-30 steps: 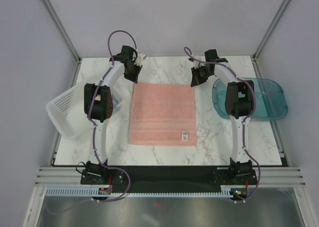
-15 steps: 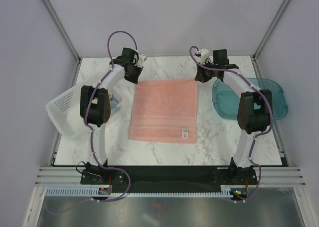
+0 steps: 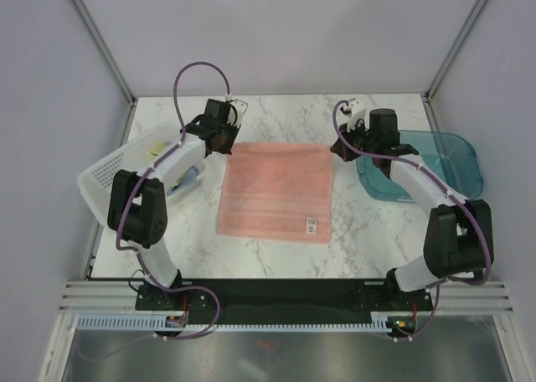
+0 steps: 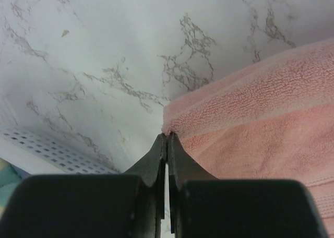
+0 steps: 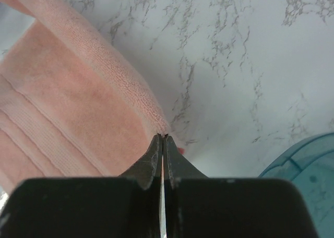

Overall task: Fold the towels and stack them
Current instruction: Fold the towel

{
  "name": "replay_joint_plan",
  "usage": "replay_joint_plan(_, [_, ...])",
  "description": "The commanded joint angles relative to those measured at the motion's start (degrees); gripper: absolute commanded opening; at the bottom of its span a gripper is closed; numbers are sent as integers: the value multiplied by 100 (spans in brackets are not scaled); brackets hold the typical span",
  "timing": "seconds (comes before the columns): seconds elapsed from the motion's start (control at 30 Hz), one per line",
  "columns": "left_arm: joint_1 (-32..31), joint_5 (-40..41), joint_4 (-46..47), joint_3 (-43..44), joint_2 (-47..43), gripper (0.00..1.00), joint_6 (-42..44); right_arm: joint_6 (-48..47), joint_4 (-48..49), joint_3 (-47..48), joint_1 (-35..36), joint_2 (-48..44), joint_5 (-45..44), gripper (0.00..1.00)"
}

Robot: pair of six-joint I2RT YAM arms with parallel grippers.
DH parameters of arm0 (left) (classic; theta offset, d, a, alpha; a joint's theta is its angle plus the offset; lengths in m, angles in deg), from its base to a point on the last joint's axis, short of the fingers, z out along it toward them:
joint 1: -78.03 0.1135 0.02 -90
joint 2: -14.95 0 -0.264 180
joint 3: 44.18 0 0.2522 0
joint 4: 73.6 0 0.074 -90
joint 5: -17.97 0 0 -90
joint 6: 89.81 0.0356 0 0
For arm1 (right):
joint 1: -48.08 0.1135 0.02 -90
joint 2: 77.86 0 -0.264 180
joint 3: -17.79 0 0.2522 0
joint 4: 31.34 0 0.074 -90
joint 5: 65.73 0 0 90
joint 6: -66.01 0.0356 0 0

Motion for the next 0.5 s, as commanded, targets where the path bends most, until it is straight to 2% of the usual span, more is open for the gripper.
replay_joint_plan(0.0, [19,268,282,-408,-576,2,-504,618,411,-506,103,-573,-141,0])
replay_joint_plan(0.23, [-69,452,308,-1368,-1560,2,-585,1374,456,-1492,261,-1513,-423,0])
replay_joint_plan(0.47, [-385,513,194,-2105,-2369,2,-629,1910,-54,-2195,647,-2285,-1422,0])
